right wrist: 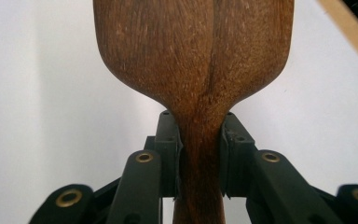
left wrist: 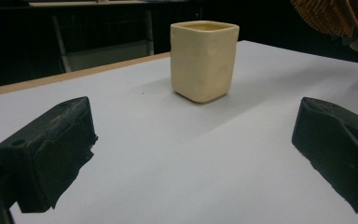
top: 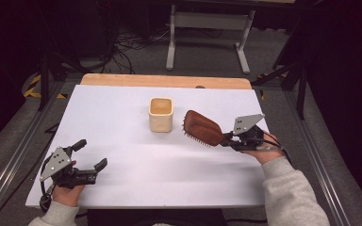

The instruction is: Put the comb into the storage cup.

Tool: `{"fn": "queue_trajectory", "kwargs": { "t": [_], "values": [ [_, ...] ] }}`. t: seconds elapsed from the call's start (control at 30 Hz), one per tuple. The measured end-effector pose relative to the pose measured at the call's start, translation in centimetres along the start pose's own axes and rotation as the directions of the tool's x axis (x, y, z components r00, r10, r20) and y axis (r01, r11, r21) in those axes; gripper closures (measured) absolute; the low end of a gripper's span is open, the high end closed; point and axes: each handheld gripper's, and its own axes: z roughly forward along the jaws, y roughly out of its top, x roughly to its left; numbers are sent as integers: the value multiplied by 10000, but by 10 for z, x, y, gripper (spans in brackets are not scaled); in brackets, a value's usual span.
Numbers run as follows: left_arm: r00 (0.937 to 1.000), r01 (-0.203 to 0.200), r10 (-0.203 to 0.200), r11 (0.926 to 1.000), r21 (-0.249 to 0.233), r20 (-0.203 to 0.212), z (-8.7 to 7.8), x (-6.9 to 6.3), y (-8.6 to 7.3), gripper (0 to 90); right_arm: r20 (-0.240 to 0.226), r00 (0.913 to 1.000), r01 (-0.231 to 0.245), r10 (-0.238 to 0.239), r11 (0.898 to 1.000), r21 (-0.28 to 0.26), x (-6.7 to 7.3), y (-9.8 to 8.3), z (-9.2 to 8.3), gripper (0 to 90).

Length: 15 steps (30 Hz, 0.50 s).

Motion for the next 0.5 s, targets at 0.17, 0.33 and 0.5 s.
{"fn": "queue_trajectory", "kwargs": {
  "t": [0.17,0.33,0.5],
  "values": [
    [9993,-213,206,9995,229,305,2,-3,1,1,400,9983,-383,423,9946,-966,12,2,-2,728],
    [9987,-199,185,9993,303,471,3,-3,2,1,640,9936,-796,935,9779,-1932,25,5,2,728],
    [9977,-126,105,9994,311,663,2,-2,2,2,893,9863,-1111,1390,9581,-2641,38,9,8,728]
  ]
}}
